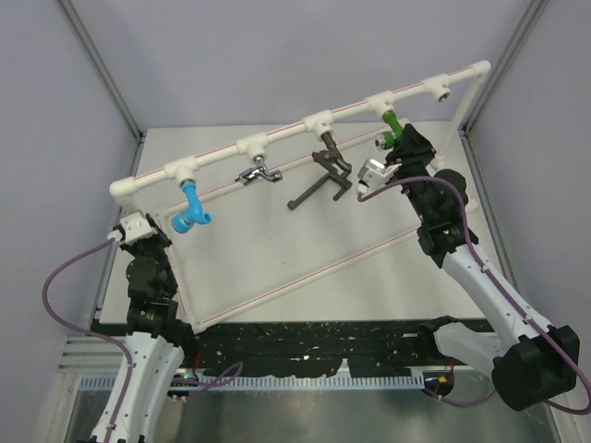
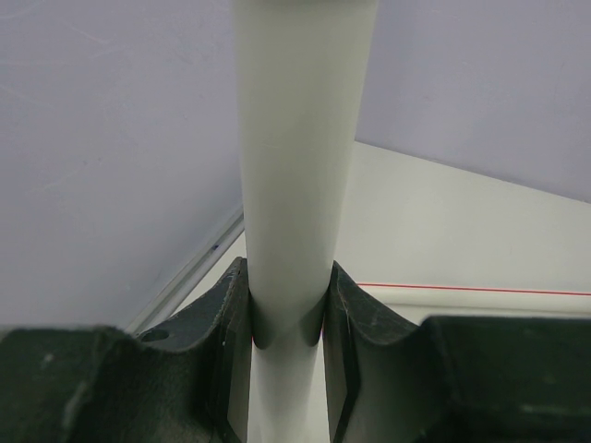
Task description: Install the water faucets
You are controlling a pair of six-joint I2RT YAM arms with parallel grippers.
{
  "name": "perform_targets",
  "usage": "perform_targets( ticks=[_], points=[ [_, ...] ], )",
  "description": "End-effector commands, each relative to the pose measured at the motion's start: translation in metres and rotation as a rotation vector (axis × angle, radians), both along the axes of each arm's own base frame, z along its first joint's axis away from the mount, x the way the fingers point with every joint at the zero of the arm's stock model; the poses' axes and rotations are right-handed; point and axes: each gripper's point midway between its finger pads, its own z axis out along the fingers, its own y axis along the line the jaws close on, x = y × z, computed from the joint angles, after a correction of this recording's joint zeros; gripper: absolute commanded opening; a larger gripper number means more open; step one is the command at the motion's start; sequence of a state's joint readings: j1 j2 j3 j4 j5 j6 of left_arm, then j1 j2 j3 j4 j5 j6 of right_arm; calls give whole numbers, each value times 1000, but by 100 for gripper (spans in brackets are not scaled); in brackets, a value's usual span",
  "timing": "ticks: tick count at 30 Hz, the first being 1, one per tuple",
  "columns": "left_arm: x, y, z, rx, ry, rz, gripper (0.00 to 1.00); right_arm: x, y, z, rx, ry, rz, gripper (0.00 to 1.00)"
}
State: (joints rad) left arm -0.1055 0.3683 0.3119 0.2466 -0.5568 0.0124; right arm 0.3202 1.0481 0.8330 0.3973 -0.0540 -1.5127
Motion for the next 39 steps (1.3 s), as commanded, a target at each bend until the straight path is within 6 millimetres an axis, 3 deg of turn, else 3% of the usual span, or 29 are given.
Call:
perform_targets(
  ticks=[1,3,6,9,10,11,12,16,19,20,21,22,23,29,32,34,37,39],
  points=[
    [-3,-23,68,-7,-222,-135,0,-16,19,24,434,47,193,12],
    [-2,-24,69,-6,-222,-139,0,-21,25,30,638,111,267,10],
    [-2,-25,70,-4,-222,-144,0,-27,33,41,1109,238,398,9],
    [-2,-24,70,-5,-221,-139,0,-32,31,51,1548,313,512,7],
    [-2,-25,69,-5,-219,-142,0,-28,25,48,1775,337,527,7],
    [-1,-24,69,-5,-218,-141,0,-27,16,51,1887,308,534,6],
    [-1,-25,69,-4,-216,-142,0,-27,20,48,2074,371,592,6],
    [-1,-26,69,-2,-215,-148,0,-19,11,44,2508,410,681,7],
    [-2,-26,71,-3,-219,-148,0,-18,5,44,2662,412,717,6],
    [-2,-26,71,-3,-219,-148,0,-18,4,42,2673,412,701,10],
    [-2,-25,71,-3,-219,-147,0,-21,4,45,2660,414,710,25],
    [-2,-26,72,-4,-222,-148,0,-23,2,43,2643,410,711,33],
    [-2,-25,73,-3,-222,-147,0,-26,4,38,2587,422,698,49],
    [-1,-26,71,-2,-213,-151,0,-46,-19,21,2265,324,541,96],
    [-1,-27,72,1,-213,-158,0,-55,-30,17,1938,251,385,96],
    [-2,-28,72,1,-213,-160,0,-66,-37,28,1673,192,308,95],
    [0,-29,72,0,-212,-168,0,-75,-29,35,1303,170,282,96],
    [1,-29,71,-1,-206,-167,0,-82,-22,43,915,93,273,96]
  ],
)
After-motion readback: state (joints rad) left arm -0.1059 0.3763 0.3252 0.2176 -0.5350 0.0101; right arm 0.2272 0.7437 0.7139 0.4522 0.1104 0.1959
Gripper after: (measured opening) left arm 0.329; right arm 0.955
